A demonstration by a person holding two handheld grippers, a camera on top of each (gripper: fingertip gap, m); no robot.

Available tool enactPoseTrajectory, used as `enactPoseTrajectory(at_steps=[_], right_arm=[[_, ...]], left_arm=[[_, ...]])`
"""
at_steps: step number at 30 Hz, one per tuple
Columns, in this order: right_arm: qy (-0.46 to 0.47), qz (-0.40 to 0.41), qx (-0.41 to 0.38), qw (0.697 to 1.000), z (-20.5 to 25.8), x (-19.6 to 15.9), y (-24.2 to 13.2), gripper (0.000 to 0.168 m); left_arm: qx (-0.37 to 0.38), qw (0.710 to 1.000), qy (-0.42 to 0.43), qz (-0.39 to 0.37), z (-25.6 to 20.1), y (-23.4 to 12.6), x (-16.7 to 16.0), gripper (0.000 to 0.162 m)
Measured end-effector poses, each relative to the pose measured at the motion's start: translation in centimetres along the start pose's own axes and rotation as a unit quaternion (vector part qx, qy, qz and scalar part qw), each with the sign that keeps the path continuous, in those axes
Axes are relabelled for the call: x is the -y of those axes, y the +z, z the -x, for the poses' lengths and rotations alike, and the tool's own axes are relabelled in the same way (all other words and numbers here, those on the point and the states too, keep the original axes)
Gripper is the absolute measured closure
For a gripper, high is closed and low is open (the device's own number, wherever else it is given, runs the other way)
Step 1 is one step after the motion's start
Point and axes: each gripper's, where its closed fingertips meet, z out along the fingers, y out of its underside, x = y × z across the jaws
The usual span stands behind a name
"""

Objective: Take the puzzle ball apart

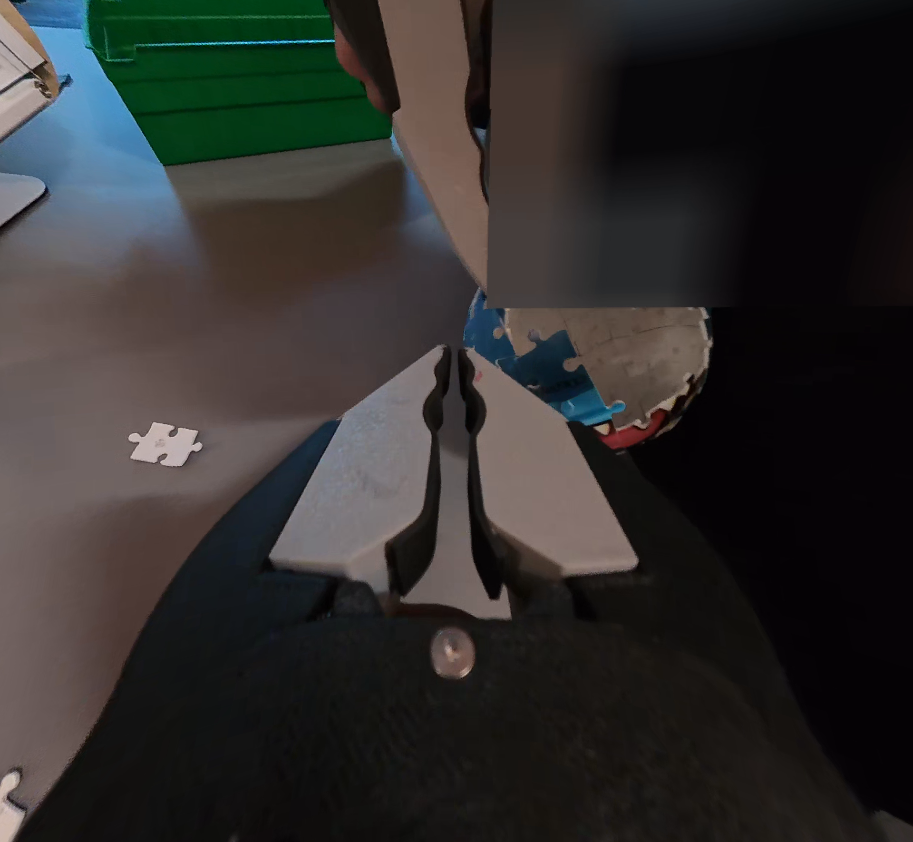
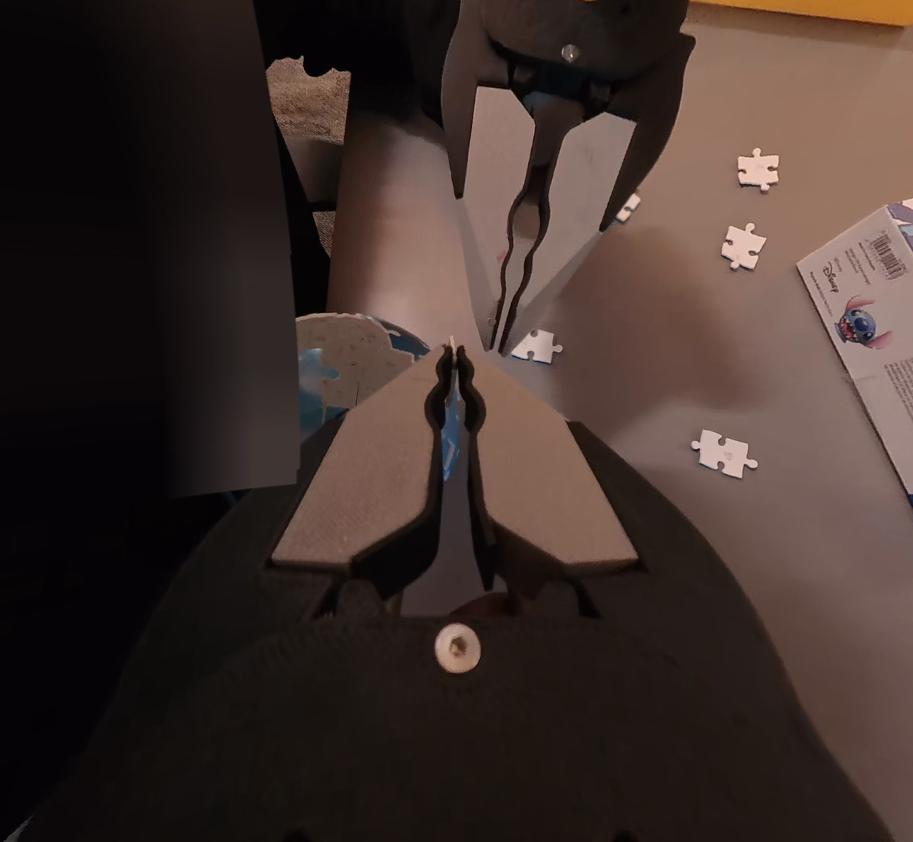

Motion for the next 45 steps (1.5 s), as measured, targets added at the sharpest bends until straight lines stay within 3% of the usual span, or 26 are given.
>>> enactPoseTrajectory(at_steps=[19,30,45], right_arm=[[-0.032,0.014,-0.005,0.999,0.8,-0.5,0.5,0.168],[-0.057,0.032,0.011,0.998,2.2,-0.8,0.7,0.166],[-0.065,0.02,0.005,0.998,2.3,-1.0,0.4,0.167]], left_arm=[[-0.03,0.999,-0.014,-0.022,-1.2,0.8,0.3,0.16],[-0.054,0.998,0.02,-0.016,-2.5,0.9,0.0,0.154],[-0.047,0.999,0.014,-0.015,-2.0,0.7,-0.2,0.154]])
